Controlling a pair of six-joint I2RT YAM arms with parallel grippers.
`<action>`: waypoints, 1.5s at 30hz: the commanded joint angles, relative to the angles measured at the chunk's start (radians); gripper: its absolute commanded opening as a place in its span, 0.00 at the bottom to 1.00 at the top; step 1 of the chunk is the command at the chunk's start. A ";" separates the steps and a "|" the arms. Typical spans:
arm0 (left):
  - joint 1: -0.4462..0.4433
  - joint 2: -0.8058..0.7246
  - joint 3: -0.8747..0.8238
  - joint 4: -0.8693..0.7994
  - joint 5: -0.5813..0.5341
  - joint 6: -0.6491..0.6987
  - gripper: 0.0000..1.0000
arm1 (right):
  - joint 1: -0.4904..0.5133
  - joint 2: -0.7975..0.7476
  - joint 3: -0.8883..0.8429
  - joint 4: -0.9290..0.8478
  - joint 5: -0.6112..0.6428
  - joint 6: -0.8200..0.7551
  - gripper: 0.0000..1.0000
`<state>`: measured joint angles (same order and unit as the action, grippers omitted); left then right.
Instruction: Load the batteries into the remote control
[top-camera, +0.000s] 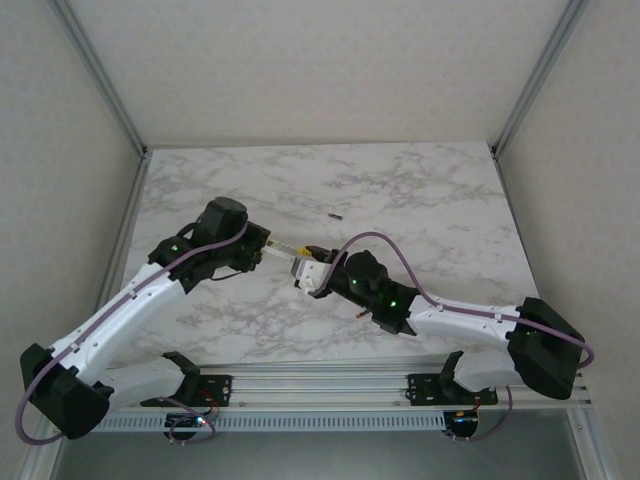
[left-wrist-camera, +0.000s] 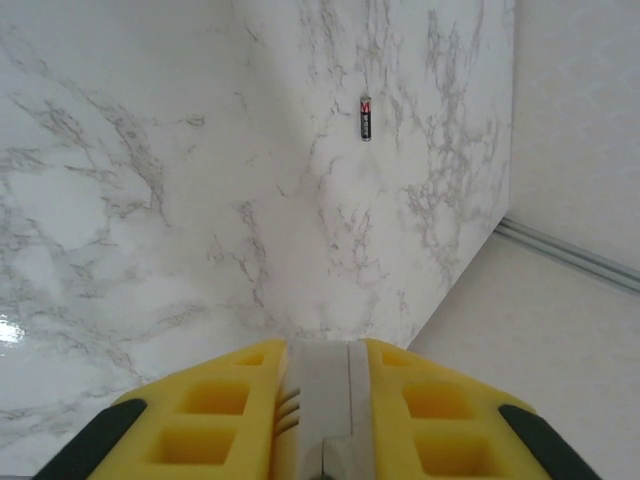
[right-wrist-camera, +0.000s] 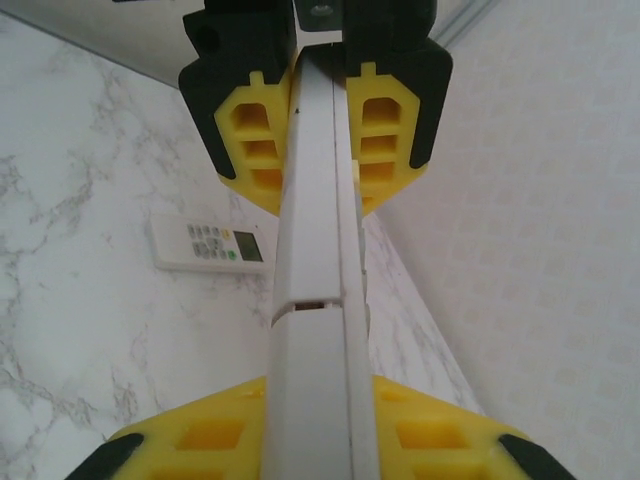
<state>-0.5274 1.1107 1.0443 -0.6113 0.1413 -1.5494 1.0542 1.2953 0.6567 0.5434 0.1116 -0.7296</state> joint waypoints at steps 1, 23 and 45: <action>0.067 -0.063 0.003 -0.044 -0.059 -0.015 0.00 | -0.015 -0.044 -0.046 -0.050 0.018 0.068 0.26; 0.083 0.037 -0.084 0.006 0.031 -0.004 0.01 | -0.006 0.006 0.050 -0.145 -0.088 0.306 0.55; 0.105 -0.110 0.006 0.145 -0.258 0.509 0.93 | -0.239 0.162 0.367 -0.609 -0.773 0.650 0.04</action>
<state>-0.4301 1.0580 0.9710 -0.5495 0.0376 -1.3247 0.8928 1.4590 0.9257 0.1329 -0.3153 -0.2630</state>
